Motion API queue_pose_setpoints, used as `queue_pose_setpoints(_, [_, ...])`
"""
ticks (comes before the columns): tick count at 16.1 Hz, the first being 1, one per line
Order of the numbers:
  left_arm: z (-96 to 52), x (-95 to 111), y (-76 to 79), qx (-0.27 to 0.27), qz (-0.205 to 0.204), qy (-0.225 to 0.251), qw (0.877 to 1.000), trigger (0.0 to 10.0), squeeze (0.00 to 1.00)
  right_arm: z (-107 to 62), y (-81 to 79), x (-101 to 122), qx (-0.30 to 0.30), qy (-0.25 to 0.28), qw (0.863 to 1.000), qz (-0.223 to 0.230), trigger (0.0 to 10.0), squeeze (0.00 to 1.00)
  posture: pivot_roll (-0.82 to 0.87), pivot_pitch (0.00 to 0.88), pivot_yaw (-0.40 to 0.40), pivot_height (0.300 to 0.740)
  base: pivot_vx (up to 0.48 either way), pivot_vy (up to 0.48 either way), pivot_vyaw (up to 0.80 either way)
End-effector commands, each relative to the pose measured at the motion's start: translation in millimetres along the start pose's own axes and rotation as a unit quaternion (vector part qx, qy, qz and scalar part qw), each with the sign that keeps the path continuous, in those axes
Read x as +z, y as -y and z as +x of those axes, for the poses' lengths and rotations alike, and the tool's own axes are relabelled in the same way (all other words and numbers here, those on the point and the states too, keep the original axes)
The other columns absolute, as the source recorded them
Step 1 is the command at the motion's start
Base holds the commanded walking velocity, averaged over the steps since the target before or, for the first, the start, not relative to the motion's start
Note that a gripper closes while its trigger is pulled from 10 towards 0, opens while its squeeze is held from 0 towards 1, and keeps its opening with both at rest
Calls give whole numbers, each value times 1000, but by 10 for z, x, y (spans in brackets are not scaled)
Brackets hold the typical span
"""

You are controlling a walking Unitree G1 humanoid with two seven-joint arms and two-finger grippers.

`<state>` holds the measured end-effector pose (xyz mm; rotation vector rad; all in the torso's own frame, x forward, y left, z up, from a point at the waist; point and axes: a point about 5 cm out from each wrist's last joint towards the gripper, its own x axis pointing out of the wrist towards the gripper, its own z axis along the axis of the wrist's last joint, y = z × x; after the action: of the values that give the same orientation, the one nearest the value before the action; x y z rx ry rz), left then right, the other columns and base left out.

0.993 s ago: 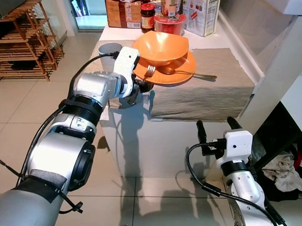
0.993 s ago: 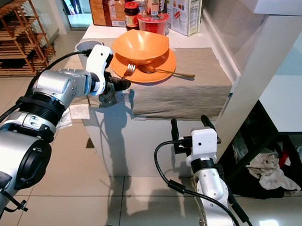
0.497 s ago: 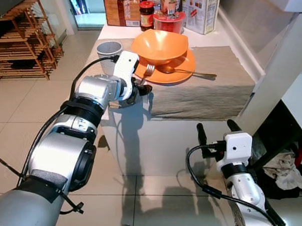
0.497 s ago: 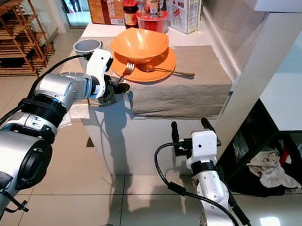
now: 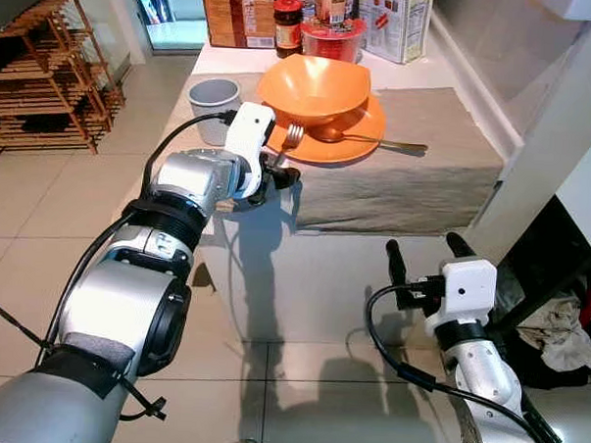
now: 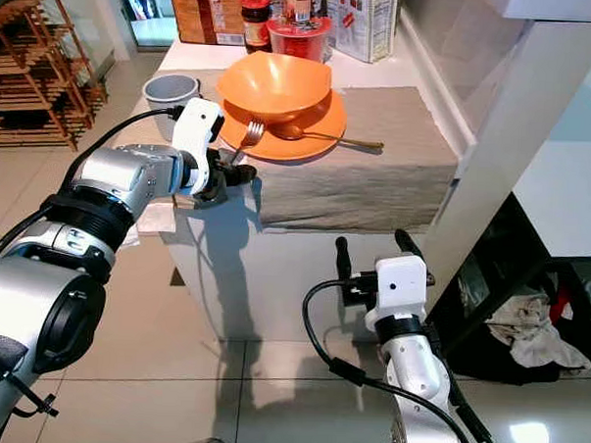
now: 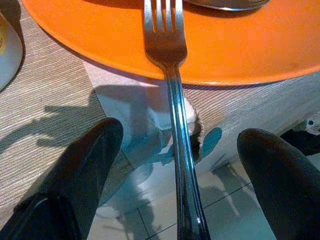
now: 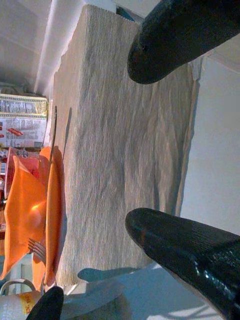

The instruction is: Setting the table

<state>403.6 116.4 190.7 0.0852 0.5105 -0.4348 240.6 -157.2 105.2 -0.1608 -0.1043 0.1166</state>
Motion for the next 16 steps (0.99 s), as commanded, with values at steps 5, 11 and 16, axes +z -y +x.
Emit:
queue_pose_setpoints(5, [1,-36,-39,10,3,-14,1000,10000,0,-13,-31,23,8,-1,1000,-4,10000,0,-108,47,115,731,0,0,0])
queue_pose_setpoints(11, [-11,-63,-84,18,-1,-24,1000,1882,0,-6,-38,23,9,-1,1000,-4,10000,0,-105,46,114,731,0,0,0])
queue_pose_setpoints(16, [-13,-86,-99,20,-5,-30,999,0,0,-4,-40,24,9,-1,1000,-4,10000,0,-104,47,115,731,0,0,0])
